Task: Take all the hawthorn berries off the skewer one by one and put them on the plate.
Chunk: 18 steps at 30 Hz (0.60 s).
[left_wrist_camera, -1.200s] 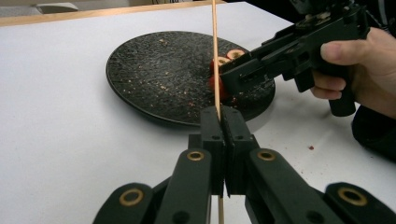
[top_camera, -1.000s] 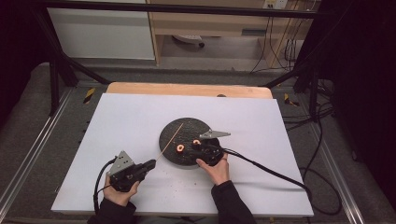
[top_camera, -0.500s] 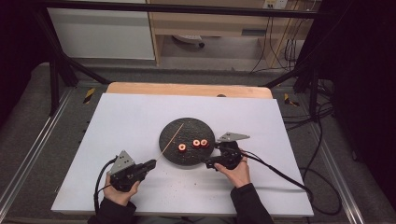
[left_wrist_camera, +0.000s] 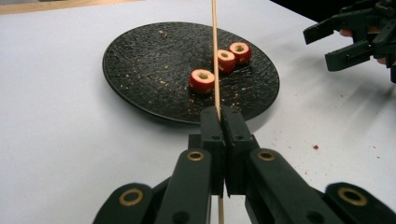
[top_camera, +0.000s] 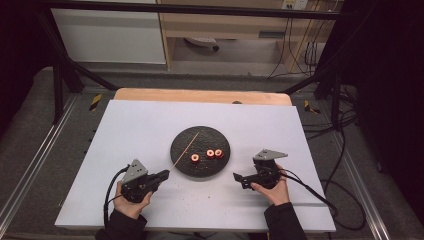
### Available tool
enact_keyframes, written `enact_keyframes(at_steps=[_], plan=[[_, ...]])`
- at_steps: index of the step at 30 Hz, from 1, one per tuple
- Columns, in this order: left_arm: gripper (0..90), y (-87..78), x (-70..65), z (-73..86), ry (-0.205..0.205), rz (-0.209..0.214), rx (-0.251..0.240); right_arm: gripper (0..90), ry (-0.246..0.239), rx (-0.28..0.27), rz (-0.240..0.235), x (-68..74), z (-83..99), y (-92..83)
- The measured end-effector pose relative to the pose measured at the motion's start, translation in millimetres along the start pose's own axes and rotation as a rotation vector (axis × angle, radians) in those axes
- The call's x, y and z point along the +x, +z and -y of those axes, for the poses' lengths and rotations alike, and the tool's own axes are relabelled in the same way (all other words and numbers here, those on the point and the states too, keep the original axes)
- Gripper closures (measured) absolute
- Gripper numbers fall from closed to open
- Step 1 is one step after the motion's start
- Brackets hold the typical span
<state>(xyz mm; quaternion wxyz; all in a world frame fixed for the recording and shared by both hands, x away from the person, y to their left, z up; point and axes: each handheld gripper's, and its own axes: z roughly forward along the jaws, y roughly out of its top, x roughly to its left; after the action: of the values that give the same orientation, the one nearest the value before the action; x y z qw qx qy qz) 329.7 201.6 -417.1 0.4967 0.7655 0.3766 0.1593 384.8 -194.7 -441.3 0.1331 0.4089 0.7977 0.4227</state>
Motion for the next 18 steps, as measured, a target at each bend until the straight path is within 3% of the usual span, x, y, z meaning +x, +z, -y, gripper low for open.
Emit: enact_keyframes(at_steps=[8,18], plan=[[88.4,9.0,3.0,-13.0,-0.005,-0.012,0.038,0.6,0.045,0.010,0.013,-20.1,22.8,-18.4],[88.3,21.7,3.7,-34.5,-0.003,-0.019,0.055,1.2,0.039,-0.012,0.006,-29.1,37.0,-29.7]])
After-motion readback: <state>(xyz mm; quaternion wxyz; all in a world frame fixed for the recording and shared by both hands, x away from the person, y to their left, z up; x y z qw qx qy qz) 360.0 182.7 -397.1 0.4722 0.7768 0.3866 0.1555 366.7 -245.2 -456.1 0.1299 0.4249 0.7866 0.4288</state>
